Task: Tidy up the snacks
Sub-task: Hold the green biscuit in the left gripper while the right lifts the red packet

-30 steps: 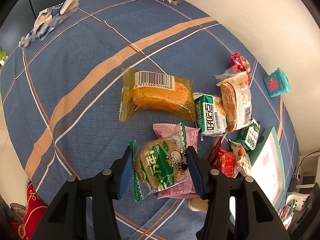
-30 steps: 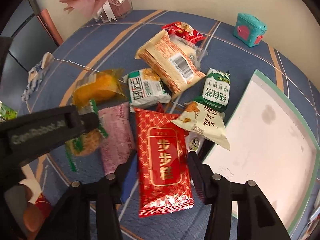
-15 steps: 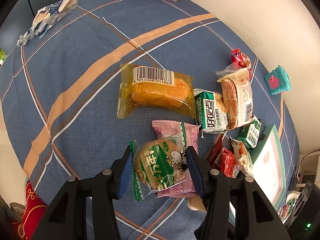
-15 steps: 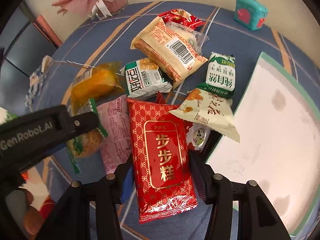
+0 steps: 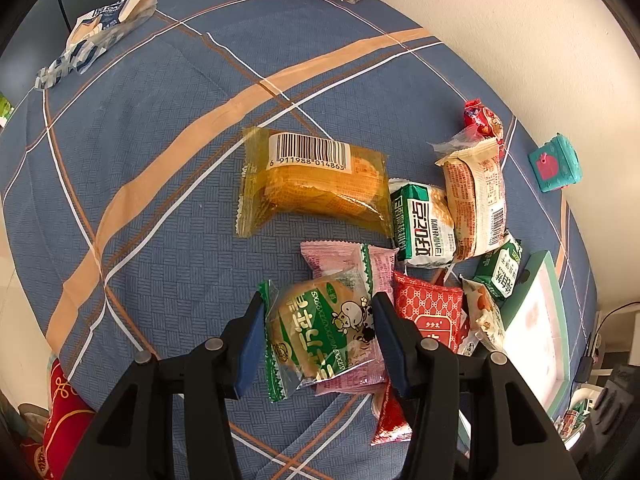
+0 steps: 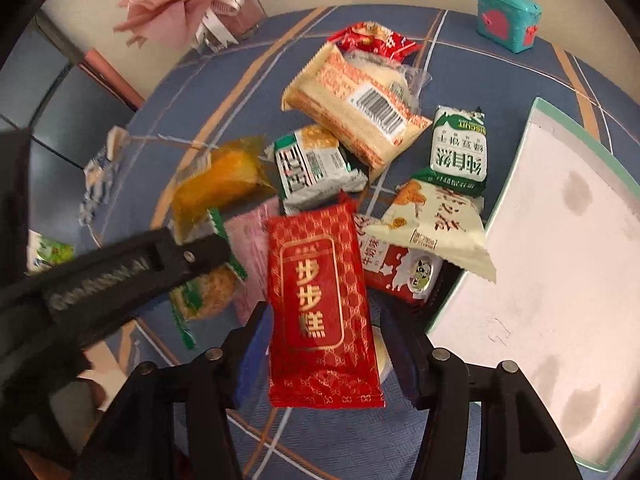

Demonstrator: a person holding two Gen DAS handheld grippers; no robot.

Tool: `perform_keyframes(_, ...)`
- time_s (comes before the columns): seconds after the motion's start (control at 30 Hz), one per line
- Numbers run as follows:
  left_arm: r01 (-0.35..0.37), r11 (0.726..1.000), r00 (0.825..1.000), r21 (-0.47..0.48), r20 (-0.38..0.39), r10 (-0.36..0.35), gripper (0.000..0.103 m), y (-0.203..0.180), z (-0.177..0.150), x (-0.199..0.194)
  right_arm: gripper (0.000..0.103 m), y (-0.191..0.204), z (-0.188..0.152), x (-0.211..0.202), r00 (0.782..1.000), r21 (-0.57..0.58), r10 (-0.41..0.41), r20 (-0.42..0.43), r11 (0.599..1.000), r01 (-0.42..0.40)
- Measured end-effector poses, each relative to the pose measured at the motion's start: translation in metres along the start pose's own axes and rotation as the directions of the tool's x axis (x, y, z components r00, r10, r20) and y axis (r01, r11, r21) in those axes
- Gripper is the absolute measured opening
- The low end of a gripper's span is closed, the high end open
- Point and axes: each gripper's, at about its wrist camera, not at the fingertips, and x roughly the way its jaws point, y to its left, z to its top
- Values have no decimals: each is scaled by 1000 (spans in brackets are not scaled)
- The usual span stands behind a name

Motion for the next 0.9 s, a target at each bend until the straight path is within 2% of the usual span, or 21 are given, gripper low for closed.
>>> perform_keyframes(0.13,-5,1000,1000,-1,1,5,54,0,1,0,60,10,0,6,1000,-31,-20,-5,999,19)
perform_keyframes(0.3,-20,1000,1000,-11,5,20,54,2,2,1,64,34,0,8,991,-147,-133,36,980,136)
perform_keyframes(0.47,-21,999,1000,-24,0,21,54,6,4,3,64,43,1,17,982,-176,-180,50,967,186)
perform_keyframes(0.67,-22,999,1000,-29,-5,22,54,6,4,5,64,37,4,23,985,-145,-169,42,974,173)
perform_keyframes(0.73,-21,999,1000,-31,-5,21,53,7,3,5,51,33,3,18,987,-130,-155,43,979,159)
perform_keyframes(0.9,-15,999,1000,-31,7,15,53,7,4,1,48,28,4,10,988,-97,-144,48,984,148)
